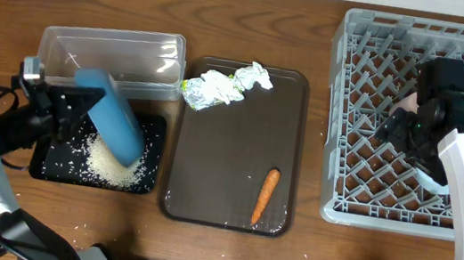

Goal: Sort waste into correct bins and load items into the dishwasher rack
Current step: 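Tilt the blue plate over the black tray to pour out the rice, then carry the empty blue plate back and set it on the dark tray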

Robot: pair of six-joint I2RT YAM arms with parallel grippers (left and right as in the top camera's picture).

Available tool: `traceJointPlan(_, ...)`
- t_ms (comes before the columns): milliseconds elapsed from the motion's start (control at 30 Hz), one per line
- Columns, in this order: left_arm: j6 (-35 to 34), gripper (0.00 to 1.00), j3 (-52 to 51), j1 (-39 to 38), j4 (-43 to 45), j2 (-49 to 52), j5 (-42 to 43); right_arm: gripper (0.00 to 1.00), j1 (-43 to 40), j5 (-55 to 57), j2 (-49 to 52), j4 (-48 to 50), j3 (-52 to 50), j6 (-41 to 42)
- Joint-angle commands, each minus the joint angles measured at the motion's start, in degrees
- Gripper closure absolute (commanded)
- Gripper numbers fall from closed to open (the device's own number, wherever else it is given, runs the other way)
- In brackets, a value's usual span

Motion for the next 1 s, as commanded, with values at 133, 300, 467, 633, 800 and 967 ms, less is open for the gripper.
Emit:
traceJointPlan(133, 6.80, 0.94, 0.35, 0.15, 0.28, -0.74, -1.03, 0.01, -0.26, 0.59, -0.15, 0.00, 0.66, -0.26)
traceJointPlan(300, 22.49, 0.94, 0.37, -0.74, -15.04, -3.19, 3.80, 0.01, -0.26, 0.59, -0.15, 0.00, 0.66, -0.26)
traceJointPlan(467, 25.27, 0.94, 0.42, -1.40, -18.08, -8.61, -3.17, 0.01, -0.26, 0.59, -0.15, 0.00, 0.66, -0.26)
traceJointPlan(633, 25.20, 0.94, 0.42, -4.13, -18.67, -17.55, -11.17, 0.01, -0.26, 0.59, -0.15, 0.00, 0.66, -0.26)
traceJointPlan(800, 14.49, 0.94, 0.42, -6.86, -13.62, -27.19, -14.53, 0.01, -0.26, 0.59, -0.15, 0.00, 0.66, -0.26)
traceJointPlan(967, -8.57, 0.94, 0.44, -10.10, -0.96, -34.49, -31.32, 0.01, -0.26, 0.59, -0.15, 0.00, 0.66, -0.26)
